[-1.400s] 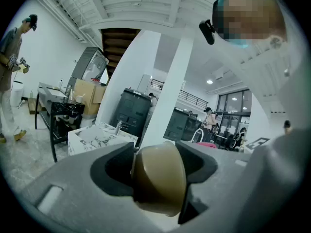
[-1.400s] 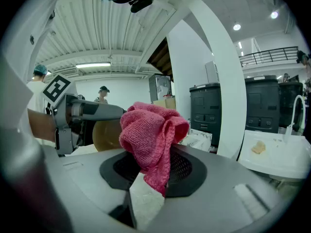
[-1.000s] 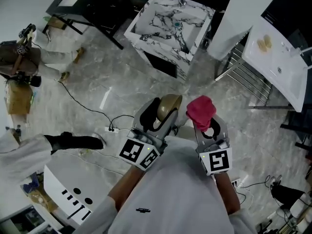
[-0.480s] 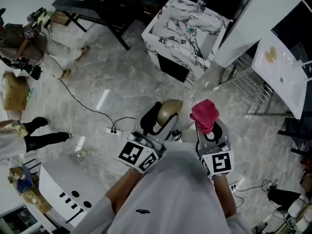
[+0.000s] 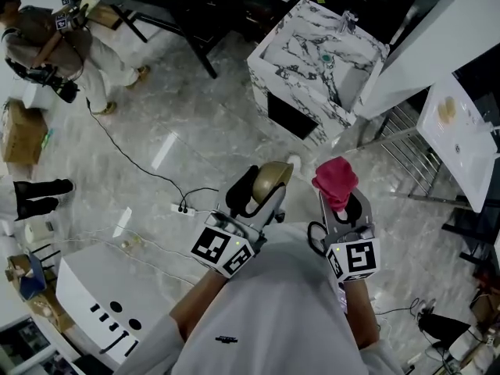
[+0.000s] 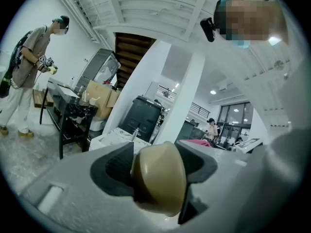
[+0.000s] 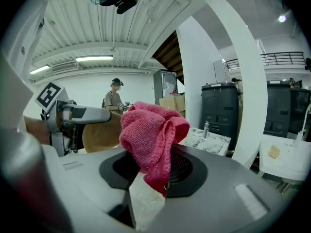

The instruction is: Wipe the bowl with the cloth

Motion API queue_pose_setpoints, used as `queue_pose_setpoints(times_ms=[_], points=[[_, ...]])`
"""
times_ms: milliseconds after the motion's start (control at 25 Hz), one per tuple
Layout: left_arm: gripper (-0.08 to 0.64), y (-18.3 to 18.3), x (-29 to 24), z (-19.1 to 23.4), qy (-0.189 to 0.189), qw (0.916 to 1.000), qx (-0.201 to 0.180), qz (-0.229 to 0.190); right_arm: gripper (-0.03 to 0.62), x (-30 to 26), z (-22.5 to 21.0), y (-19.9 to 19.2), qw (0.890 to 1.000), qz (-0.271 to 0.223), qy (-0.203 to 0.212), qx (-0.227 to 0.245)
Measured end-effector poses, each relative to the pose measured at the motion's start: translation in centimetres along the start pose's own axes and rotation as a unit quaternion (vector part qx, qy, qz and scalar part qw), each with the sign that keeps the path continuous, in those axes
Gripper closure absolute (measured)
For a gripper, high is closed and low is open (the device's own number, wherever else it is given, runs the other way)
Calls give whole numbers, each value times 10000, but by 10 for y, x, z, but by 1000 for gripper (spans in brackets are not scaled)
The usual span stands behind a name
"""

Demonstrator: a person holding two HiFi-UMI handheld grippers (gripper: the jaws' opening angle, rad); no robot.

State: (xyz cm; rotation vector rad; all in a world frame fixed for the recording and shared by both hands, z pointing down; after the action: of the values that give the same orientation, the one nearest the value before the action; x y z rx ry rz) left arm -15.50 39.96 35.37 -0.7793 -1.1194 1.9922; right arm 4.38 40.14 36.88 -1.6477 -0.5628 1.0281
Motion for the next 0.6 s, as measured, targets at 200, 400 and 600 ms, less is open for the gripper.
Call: queue_pose_setpoints(times_ms=[200,400,600], points=[[287,10,-42,31,67,9999,-71,51,454,-46,-37,-4,9999,50,-20,-137],[287,37,-106,67,101,9998,-149,87,454,-108,-77,11,9997,93,115,-193],[287,94,-190,86,-88,9993,-367,19,454,-167,-133,60,9999,-26,169,-20]])
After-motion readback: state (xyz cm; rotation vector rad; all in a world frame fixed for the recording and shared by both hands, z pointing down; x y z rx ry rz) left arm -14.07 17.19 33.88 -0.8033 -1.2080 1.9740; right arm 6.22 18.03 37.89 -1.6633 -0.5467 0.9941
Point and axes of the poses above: the fingertips, and each gripper's own axes: x backward along the fingers, z to its left, y out of its top, the point moved 7 cm from there along x, backward along the fingers, and after that the axes turned 1 degree about y, right-handed, at the moved point
